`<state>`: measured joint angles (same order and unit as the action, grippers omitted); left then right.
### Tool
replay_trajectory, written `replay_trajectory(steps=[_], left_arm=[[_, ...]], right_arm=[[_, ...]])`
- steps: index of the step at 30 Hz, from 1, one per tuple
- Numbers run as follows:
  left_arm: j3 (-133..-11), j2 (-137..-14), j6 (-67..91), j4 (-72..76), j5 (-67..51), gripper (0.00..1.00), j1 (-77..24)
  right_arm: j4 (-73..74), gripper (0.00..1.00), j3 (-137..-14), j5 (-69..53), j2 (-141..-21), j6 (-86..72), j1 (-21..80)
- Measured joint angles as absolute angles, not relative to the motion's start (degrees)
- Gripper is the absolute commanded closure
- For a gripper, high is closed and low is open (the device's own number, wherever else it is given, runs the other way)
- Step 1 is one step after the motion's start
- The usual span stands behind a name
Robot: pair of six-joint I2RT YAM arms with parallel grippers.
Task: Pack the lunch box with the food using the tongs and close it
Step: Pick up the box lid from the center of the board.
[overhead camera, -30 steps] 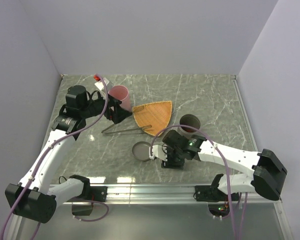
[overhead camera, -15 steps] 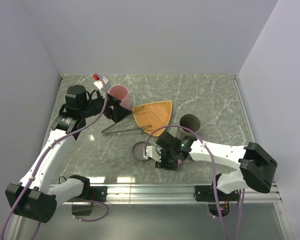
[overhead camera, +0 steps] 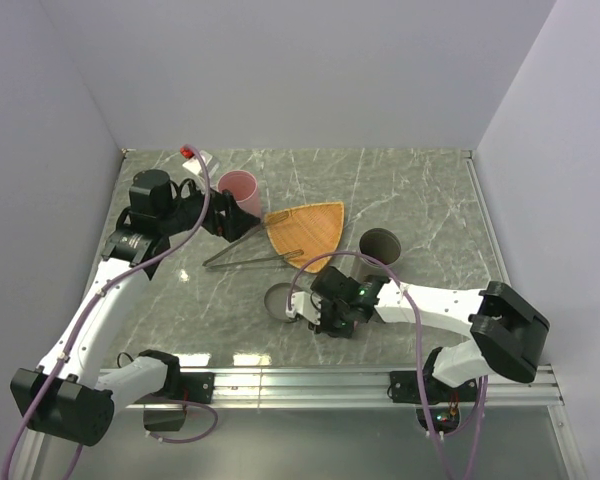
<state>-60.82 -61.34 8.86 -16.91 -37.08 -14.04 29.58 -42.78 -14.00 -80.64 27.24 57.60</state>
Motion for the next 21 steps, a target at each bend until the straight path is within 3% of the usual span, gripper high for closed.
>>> replay_trajectory(steps=[3,13,21], left_arm=[[-60.9,-61.2,9.8,-17.1,-36.1,0.01,-13.9],[-60.9,-59.8,13.3,-16.6,-37.0,0.01,-13.6],[-61.3,-59.1,16.4,-15.1,-42.7,0.03,-13.3]], right_arm=[[29.5,1.0,-42.9,-14.0,-80.6,26.5,57.6],[34.8,1.0,-51.3,-17.7,-77.4,23.9,55.4],[39.4,1.0,-69.6,-31.6,-69.1,23.6,40.4]])
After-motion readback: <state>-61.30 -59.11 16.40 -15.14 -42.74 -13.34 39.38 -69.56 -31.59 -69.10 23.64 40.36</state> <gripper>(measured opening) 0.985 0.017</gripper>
